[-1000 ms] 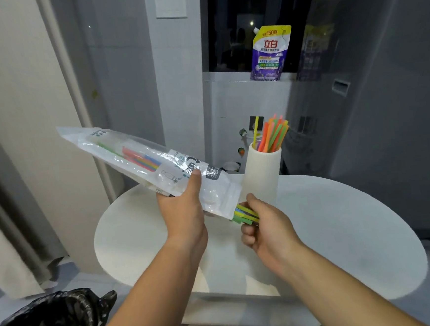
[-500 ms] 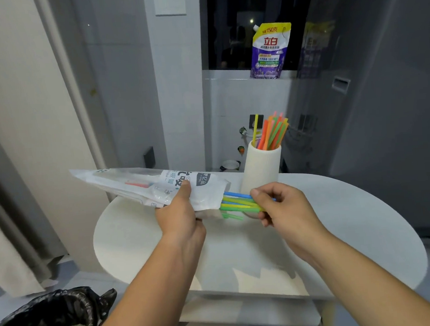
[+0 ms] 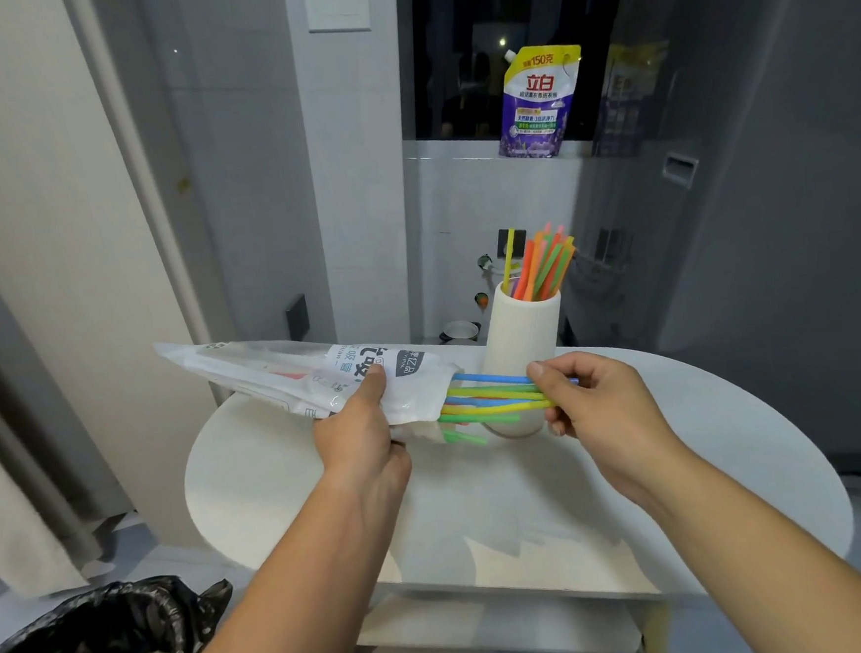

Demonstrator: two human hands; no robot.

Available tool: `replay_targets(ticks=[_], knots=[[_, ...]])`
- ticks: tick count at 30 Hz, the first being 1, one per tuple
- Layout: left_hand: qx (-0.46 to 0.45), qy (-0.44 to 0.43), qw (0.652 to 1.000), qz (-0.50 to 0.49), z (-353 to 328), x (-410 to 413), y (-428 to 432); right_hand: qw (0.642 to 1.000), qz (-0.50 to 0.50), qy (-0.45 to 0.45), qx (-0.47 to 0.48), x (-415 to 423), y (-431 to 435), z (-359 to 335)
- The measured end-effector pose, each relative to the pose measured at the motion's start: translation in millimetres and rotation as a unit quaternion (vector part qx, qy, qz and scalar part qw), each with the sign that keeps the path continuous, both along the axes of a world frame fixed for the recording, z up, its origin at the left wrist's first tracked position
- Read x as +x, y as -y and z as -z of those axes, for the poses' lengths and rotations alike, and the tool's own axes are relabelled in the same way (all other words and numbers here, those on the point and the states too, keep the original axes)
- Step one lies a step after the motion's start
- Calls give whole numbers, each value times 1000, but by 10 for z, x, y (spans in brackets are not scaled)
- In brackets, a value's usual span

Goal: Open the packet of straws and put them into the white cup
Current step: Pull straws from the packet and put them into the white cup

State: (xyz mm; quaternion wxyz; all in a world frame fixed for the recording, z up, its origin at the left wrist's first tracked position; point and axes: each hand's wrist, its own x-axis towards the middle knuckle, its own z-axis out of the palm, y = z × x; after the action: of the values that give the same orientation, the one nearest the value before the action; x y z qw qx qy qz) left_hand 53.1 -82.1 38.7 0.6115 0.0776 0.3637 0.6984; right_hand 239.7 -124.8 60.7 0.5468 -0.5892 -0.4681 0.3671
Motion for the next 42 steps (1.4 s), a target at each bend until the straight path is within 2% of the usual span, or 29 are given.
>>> replay_targets(ticks=[3, 8, 15, 20, 23, 31, 37, 42], knots=[[-6, 6, 1000, 4, 4, 16, 13, 993, 20, -117, -5, -84, 4, 15], [-10, 12, 1000, 5, 6, 25, 12, 951, -9, -307, 23, -272, 38, 18], [-21, 27, 999, 40, 61, 38, -40, 944, 3, -328, 23, -430, 24, 114], [-24, 33, 997, 59, 121, 67, -60, 923, 8, -385, -6, -454, -9, 105], [-22, 36, 997, 58, 146, 87, -81, 934, -1, -358, -2, -477, 2, 83], [-18, 48, 997, 52, 195, 87, -126, 985, 34, -163, 31, -421, 10, 32], [-31, 50, 996, 60, 155, 49, -119, 990, 71, -91, 78, -291, 34, -91], [-29, 61, 996, 58, 101, 13, -110, 987, 68, -78, 121, -143, 23, -182]])
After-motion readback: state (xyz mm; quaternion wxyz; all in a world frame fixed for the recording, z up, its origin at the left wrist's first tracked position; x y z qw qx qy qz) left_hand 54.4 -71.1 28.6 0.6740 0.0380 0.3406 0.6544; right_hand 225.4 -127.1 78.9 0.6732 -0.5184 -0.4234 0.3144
